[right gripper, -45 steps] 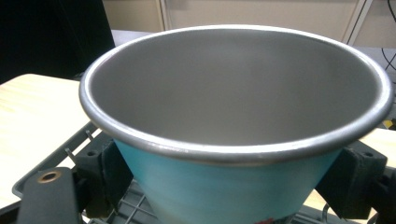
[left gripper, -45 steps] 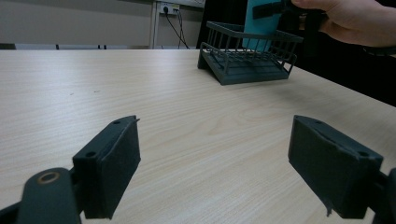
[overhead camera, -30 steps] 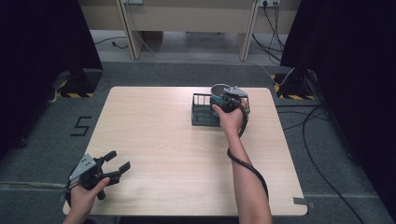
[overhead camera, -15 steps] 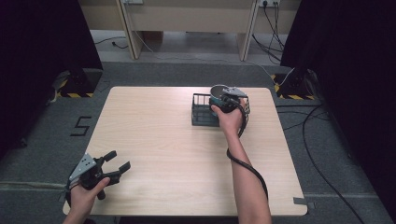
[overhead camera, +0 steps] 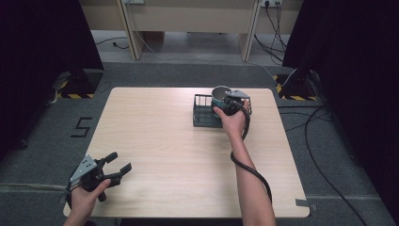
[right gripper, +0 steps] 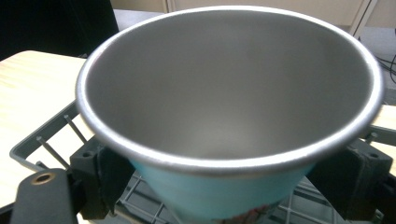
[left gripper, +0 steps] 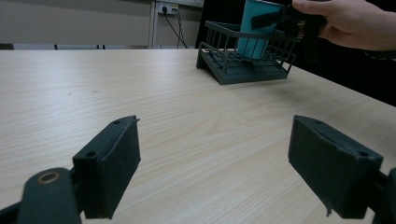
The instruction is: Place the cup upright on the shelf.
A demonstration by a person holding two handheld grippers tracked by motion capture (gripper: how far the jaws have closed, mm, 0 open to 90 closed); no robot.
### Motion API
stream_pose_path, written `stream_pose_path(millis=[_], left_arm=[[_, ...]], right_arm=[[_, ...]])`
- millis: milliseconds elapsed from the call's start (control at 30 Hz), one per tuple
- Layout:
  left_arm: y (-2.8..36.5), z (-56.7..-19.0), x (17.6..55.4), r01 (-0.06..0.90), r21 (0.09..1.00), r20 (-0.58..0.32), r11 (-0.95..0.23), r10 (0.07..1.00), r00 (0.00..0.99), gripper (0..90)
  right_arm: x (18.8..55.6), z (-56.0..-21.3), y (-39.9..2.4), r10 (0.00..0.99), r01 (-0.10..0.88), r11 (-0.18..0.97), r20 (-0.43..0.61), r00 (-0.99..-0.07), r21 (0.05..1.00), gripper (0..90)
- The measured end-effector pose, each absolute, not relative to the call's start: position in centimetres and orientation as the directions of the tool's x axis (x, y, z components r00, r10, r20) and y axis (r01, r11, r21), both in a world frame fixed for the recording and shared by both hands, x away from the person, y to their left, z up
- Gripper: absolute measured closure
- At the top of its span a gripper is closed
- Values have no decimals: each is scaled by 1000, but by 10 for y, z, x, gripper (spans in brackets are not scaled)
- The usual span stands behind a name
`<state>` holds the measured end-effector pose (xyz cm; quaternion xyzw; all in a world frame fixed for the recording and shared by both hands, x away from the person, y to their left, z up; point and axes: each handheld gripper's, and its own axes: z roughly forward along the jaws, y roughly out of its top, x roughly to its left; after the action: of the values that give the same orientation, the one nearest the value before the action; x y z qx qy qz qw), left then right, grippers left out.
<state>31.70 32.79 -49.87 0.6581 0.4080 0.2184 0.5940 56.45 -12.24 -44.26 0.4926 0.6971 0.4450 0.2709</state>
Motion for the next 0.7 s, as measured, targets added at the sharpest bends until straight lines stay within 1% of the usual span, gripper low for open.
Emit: stream_pose_path(millis=[700], left_arm=[[327,-499,317,277,960,-196,38,798,570,161]], right_arm=[[540,-432,-135,927,448,134,49,-372,884,152]])
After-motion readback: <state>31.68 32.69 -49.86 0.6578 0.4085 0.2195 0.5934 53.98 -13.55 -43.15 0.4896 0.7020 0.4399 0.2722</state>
